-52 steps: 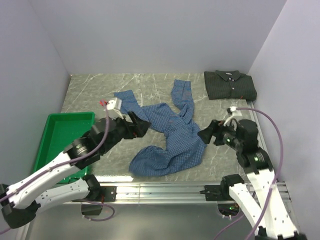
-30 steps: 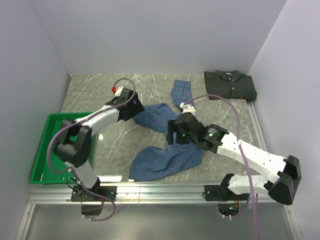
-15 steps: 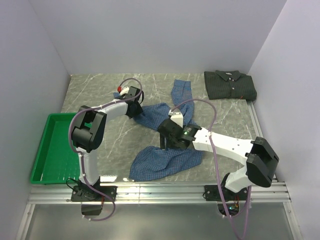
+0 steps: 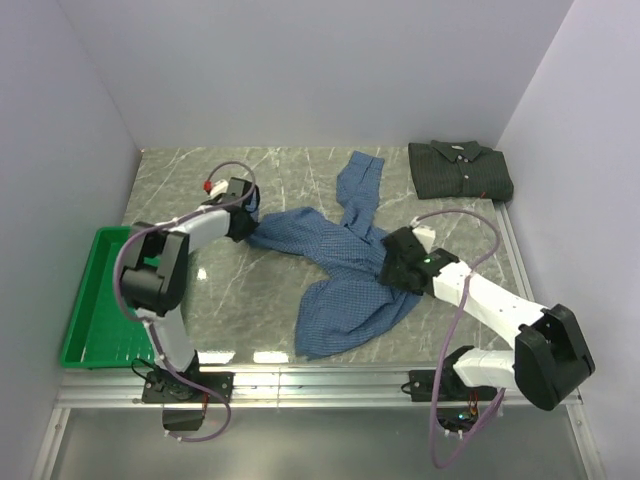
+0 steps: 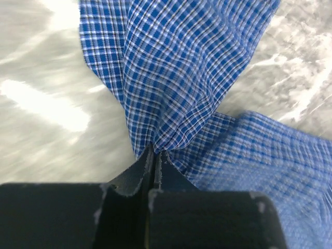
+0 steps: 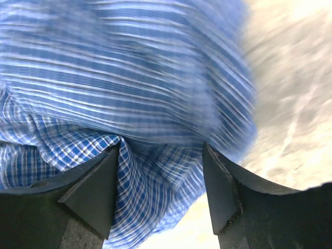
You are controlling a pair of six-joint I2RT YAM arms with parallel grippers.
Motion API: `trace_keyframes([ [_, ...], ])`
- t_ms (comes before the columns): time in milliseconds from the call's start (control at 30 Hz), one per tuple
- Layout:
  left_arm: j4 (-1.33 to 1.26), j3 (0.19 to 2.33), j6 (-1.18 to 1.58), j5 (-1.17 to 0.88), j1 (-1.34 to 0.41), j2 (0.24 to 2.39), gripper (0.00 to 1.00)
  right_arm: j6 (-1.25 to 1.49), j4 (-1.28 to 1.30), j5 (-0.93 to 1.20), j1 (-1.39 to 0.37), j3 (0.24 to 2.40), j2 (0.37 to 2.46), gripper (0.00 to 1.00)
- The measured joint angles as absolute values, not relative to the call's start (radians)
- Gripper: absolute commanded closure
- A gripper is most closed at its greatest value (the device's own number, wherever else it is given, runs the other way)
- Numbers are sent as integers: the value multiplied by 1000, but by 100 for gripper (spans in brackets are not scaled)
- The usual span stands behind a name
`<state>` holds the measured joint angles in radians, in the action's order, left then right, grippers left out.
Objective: Fold and stack the long sleeve shirts
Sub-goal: Flatten the shirt out
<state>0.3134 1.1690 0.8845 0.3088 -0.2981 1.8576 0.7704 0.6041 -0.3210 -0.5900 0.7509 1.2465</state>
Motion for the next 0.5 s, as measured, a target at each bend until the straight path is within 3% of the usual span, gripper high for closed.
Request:
trace_keyframes([
  [267,410,1132,836,388,-285,1505,100,637,579,-324,-498,855,1261,25],
  [500,420,1114,761,402,-291,1264,99,586,576,-290,-665,934,1209,23],
])
